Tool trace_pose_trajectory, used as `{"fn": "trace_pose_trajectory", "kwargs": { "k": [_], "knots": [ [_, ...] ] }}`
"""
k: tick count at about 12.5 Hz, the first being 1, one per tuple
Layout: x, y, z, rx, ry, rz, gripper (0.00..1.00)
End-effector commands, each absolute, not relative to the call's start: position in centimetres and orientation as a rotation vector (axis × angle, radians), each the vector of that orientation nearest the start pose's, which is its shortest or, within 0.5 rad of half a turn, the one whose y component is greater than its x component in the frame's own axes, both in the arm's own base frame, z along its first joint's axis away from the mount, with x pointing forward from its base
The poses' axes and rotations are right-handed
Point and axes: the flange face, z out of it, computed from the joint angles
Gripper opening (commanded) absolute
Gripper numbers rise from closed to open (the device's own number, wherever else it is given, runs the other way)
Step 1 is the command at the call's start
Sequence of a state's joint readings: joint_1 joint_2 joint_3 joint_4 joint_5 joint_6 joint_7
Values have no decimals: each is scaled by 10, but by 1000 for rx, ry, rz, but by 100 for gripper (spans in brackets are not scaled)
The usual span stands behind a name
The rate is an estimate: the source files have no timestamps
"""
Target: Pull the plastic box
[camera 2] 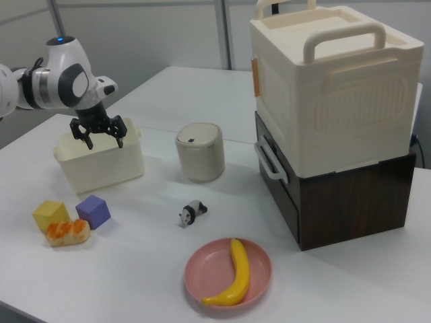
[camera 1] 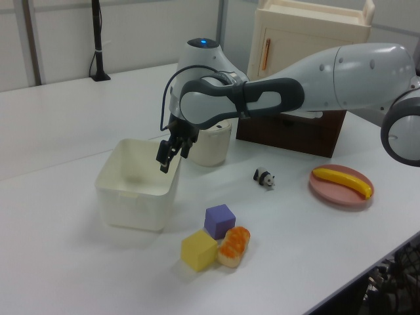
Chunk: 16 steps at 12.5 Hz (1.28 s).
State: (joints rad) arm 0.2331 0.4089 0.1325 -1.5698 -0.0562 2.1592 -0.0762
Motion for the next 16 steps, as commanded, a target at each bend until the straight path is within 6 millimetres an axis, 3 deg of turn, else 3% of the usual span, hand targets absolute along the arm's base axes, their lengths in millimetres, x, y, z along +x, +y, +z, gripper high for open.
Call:
{"fn": "trace_pose_trajectory", "kwargs": {
  "k": [1, 3, 4, 7, 11, 12, 14, 16],
  "knots": [
    [644, 218, 465, -3003, -936, -306, 100],
    [647, 214, 468, -2977, -1059, -294, 100],
    [649, 217, 457, -2974, -1082, -273, 100],
    [651, 265, 416, -2901, -1244, -277, 100],
    [645, 288, 404, -2875, -1295, -278, 100],
    [643, 285, 408, -2877, -1343, -256, 100],
    [629, 267, 404, -2836, -1513, 27, 100],
    [622, 245, 421, -2825, -1527, 132, 100]
  ]
}}
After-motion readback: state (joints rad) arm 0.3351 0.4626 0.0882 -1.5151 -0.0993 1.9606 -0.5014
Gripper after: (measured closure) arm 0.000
